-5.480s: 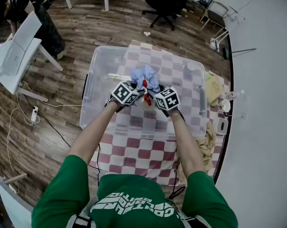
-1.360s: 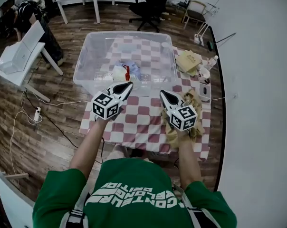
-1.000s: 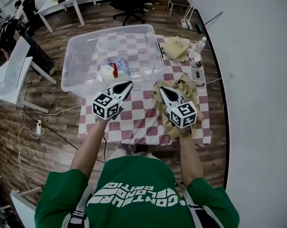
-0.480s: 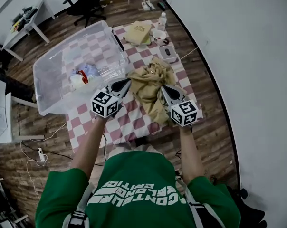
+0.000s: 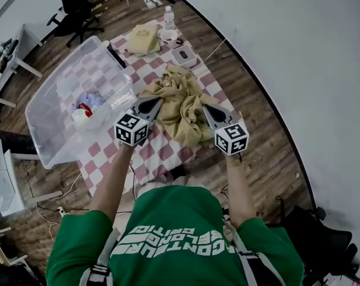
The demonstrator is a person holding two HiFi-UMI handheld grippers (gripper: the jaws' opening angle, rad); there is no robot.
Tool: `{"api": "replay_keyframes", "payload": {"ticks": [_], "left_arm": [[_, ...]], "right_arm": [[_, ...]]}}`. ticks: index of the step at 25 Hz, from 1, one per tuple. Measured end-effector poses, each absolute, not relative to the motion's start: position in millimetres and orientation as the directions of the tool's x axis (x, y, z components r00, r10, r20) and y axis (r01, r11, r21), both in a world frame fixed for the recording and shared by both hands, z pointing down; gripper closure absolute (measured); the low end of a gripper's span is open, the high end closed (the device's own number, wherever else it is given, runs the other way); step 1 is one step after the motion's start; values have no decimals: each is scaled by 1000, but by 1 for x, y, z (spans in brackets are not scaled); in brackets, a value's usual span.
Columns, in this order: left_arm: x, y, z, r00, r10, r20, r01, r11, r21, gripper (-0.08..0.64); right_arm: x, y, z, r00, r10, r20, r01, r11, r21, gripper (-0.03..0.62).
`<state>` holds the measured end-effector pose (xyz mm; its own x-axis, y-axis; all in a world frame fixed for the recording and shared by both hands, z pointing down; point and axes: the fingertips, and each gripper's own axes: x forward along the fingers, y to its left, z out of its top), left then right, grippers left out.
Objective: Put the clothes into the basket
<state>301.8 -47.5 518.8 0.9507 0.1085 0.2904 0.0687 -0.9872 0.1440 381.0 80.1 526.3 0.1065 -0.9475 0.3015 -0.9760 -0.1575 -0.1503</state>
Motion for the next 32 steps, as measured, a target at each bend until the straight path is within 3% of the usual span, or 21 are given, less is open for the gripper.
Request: {"api": "replay_keyframes", "payload": {"ticks": [10,12,14,16,21,27,32], "left_arm": [[321,-58,552,922,108,372,64,-990,129,554],[325,-62,562,911,110,397,66,-990,123,524],[330,-65,577,896,118,428,71,-990,123,447],[333,-68,592,880,120,460,73,-990,119,406],[343,-83,623,848,94,522,57,-995,88,314],[363,-101,666,789,38,613,50,-999,-2,199],[379,-116,708,710,14,704,86,-994,-66,149]], "right_arm": [[394,103,570,169,-919,356,-936,-263,-235,583],[395,107,584,172,-908,381,-925,-282,-253,579],[395,110,602,169,-897,408,-916,-295,-271,530],[394,111,621,159,-885,438,-908,-306,-287,439],[394,107,662,134,-856,500,-882,-333,-333,324],[399,91,705,123,-816,565,-856,-375,-355,238],[404,64,743,112,-786,608,-839,-402,-366,218]]}}
